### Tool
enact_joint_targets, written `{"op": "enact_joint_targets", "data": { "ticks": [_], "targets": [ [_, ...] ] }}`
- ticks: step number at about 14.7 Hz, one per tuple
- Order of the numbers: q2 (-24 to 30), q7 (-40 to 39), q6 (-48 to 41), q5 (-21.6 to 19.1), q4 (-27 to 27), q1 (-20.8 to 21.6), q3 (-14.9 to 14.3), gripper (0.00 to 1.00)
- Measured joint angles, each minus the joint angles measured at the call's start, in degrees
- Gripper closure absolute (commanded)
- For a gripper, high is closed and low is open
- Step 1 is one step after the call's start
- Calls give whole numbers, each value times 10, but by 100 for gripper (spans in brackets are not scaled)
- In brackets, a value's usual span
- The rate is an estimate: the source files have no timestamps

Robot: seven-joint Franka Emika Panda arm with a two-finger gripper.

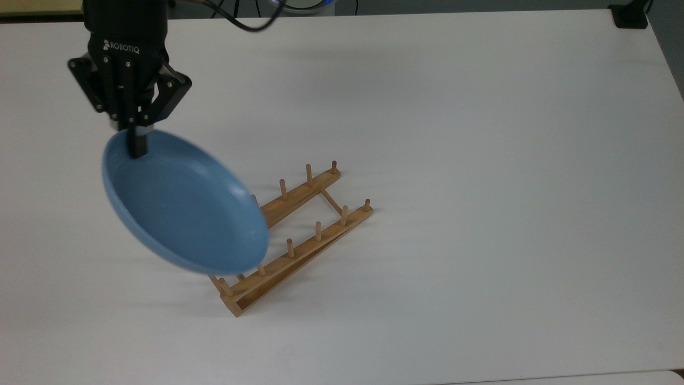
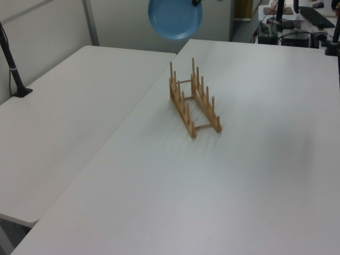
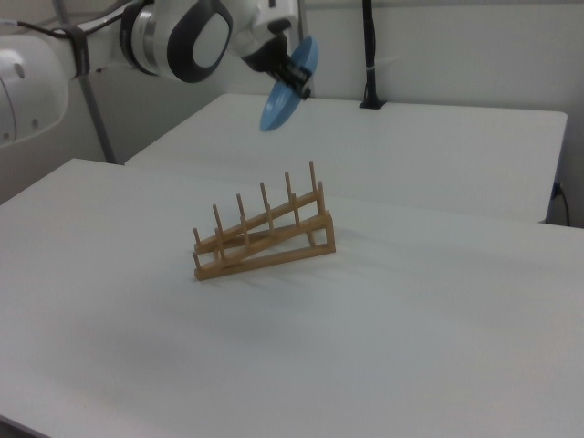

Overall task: Pick plate from plate rack
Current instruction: 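Lift the blue plate up out of the wooden rack, then swing the plate beside the rack and lower it flat onto the table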

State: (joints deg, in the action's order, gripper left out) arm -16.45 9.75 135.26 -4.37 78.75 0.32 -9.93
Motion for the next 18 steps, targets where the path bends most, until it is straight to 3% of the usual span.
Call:
{"op": "enact_joint_targets", "data": {
  "ticks": [1,3,5,7,9,11,14,18],
  "targets": [
    [6,-21,-75,-64,4,-11,-7,100],
    [10,-103,-258,-181,15,-25,-57,100],
    [11,-188,-396,-211,41,-34,-90,100],
    [11,-269,-461,-176,90,-33,-94,100],
    [4,-327,-459,-125,145,-26,-92,100],
    [-5,-356,-431,-102,182,-22,-89,100],
    [-20,-373,-378,-77,232,-7,-81,100],
    [-29,-373,-315,-69,269,13,-72,86]
  ]
}}
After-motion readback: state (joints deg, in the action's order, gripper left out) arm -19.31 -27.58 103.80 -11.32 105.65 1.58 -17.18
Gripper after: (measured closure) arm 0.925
